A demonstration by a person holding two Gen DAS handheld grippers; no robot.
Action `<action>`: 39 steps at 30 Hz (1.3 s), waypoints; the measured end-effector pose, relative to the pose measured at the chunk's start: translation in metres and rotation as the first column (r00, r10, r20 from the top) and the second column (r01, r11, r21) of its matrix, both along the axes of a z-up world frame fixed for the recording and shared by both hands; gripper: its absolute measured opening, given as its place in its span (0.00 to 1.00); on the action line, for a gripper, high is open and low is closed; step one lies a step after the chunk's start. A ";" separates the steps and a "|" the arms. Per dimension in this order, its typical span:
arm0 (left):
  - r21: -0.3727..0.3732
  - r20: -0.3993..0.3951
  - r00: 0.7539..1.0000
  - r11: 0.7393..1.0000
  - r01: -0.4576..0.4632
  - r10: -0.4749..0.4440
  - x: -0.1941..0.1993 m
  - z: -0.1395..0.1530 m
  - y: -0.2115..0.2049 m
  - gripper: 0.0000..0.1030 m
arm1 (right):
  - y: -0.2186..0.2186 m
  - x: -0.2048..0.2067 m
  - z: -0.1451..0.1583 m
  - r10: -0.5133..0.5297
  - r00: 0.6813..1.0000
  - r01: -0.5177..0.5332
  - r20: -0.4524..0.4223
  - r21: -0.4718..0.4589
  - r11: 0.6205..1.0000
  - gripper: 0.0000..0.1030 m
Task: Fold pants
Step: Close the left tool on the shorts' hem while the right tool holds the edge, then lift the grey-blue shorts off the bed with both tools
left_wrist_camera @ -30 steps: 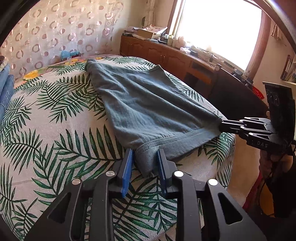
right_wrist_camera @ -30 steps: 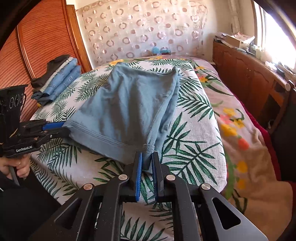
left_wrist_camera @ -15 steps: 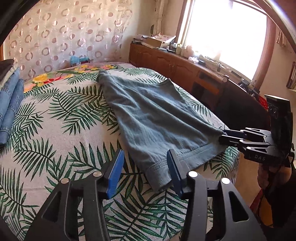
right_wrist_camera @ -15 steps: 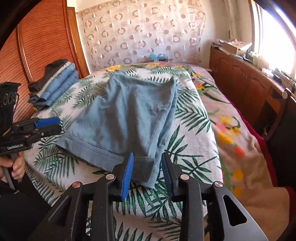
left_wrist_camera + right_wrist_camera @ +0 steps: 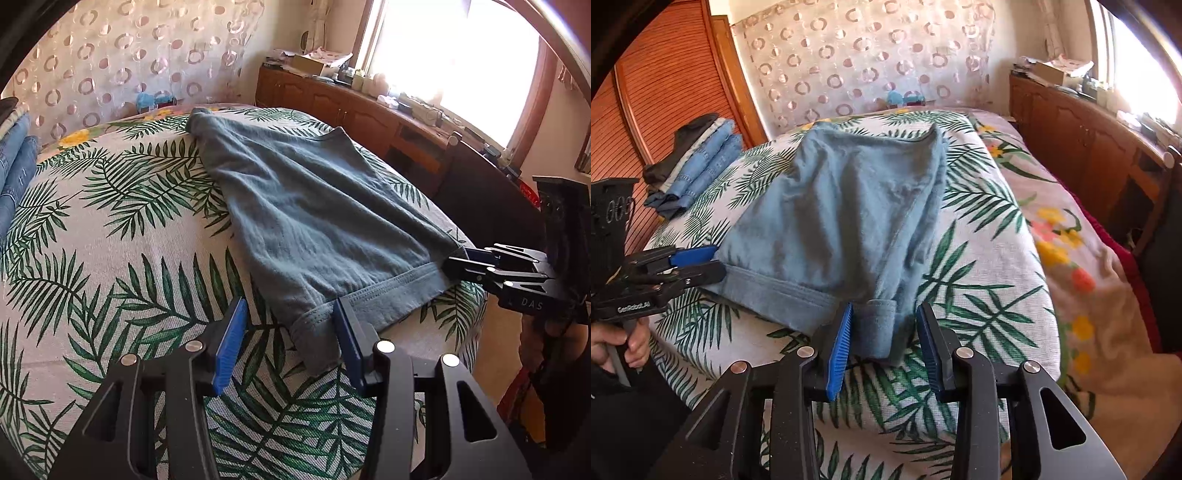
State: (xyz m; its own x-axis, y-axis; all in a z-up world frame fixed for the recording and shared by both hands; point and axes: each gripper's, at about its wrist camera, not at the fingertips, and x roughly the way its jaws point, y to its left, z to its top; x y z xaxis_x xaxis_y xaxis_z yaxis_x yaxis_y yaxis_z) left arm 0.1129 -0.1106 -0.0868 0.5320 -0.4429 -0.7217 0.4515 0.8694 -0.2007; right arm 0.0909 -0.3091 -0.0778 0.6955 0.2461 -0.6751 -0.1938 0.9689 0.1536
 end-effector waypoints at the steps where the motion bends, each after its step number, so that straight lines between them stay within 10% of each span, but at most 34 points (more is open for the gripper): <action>1: -0.002 0.002 1.000 1.000 -0.001 0.001 0.000 0.000 0.000 0.48 | 0.000 0.001 0.000 0.002 1.000 -0.002 -0.002 0.007 1.000 0.36; 12: -0.027 0.031 1.000 1.000 -0.003 0.004 -0.004 -0.001 0.002 0.49 | -0.003 0.005 -0.003 0.050 0.999 -0.050 -0.004 0.057 0.997 0.18; 28: -0.048 0.018 0.999 0.998 0.042 -0.042 -0.010 0.006 -0.006 0.15 | 0.003 0.001 0.002 0.052 0.998 -0.053 0.027 0.043 0.998 0.16; 39: -0.110 0.219 0.975 0.993 0.053 -0.027 -0.016 0.109 0.017 0.12 | 0.017 -0.004 0.069 0.113 0.975 -0.116 0.192 0.002 0.993 0.16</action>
State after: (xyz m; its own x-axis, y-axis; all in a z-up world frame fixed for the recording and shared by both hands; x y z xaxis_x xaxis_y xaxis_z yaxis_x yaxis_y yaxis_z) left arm 0.0973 -0.0936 0.0221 0.6504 -0.5399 -0.5344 0.5290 0.8267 -0.1913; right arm 0.0870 -0.2918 -0.0092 0.7780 0.3397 -0.5285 -0.3303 0.9367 0.1160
